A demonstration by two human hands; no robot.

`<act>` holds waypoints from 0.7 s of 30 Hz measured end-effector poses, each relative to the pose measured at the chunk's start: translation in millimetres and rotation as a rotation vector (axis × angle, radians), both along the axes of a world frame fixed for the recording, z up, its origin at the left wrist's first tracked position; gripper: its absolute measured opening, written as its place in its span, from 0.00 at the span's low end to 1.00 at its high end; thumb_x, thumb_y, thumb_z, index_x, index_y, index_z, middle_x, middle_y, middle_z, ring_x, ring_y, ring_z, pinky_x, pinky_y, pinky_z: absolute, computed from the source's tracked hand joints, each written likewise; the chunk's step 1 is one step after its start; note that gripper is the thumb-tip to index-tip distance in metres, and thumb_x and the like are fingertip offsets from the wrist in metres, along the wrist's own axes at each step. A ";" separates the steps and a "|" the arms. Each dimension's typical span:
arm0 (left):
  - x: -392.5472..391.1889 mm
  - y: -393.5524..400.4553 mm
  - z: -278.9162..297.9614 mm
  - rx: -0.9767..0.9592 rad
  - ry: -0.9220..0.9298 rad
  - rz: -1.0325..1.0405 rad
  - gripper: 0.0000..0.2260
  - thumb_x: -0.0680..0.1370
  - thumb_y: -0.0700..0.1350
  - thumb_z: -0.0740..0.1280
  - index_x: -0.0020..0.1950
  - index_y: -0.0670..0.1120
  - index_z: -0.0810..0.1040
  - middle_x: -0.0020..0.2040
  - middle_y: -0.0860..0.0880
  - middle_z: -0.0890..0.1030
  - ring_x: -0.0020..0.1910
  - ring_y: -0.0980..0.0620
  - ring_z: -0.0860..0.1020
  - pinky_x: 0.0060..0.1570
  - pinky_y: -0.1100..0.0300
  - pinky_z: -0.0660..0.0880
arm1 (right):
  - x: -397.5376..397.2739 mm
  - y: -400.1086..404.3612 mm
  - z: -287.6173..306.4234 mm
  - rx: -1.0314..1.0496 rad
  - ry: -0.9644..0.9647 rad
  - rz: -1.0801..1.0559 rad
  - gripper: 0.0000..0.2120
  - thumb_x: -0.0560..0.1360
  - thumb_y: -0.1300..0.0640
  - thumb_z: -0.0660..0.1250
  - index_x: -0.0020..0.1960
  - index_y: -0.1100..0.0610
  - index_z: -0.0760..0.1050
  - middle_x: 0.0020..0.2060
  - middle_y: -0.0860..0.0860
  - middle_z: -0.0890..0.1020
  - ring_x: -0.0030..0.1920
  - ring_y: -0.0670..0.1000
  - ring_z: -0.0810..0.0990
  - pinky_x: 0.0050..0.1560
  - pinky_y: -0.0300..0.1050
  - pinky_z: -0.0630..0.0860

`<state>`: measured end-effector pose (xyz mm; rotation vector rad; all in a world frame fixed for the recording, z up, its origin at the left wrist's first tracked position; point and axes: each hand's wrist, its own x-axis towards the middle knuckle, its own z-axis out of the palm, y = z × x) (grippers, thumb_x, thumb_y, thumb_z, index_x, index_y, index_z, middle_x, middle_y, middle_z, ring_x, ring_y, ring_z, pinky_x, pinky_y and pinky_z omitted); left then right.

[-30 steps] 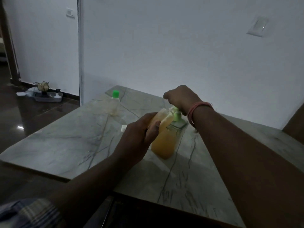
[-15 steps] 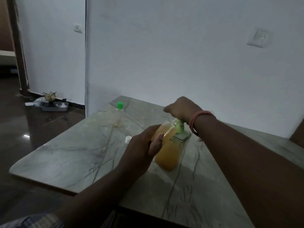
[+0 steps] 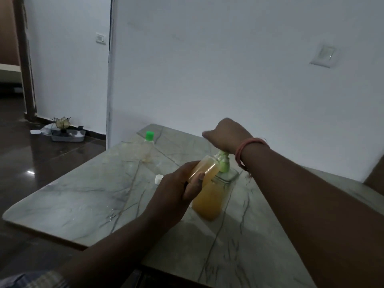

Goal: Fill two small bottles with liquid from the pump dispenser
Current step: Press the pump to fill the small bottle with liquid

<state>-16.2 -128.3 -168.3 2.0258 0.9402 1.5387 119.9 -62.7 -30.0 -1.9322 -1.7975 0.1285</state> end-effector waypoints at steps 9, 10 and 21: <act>0.3 0.7 -1.2 -0.015 0.014 0.007 0.21 0.81 0.58 0.56 0.67 0.48 0.75 0.44 0.64 0.77 0.42 0.65 0.79 0.33 0.72 0.73 | 3.1 -6.8 -1.5 -0.123 0.166 0.017 0.12 0.77 0.50 0.70 0.44 0.59 0.77 0.43 0.54 0.82 0.37 0.52 0.79 0.36 0.42 0.72; 0.0 -0.1 -1.1 -0.018 0.011 0.005 0.21 0.81 0.57 0.56 0.68 0.48 0.75 0.44 0.64 0.77 0.42 0.65 0.79 0.33 0.73 0.73 | 2.7 -5.6 -0.1 -0.123 0.133 0.026 0.13 0.77 0.49 0.69 0.41 0.59 0.75 0.40 0.54 0.81 0.34 0.51 0.77 0.33 0.41 0.70; 0.1 -0.8 0.8 -0.008 0.002 -0.003 0.26 0.79 0.64 0.55 0.68 0.48 0.75 0.45 0.62 0.78 0.41 0.64 0.80 0.33 0.72 0.73 | 0.0 -3.6 2.0 -0.099 -0.031 0.007 0.15 0.77 0.50 0.67 0.35 0.57 0.72 0.32 0.52 0.76 0.31 0.51 0.73 0.31 0.42 0.66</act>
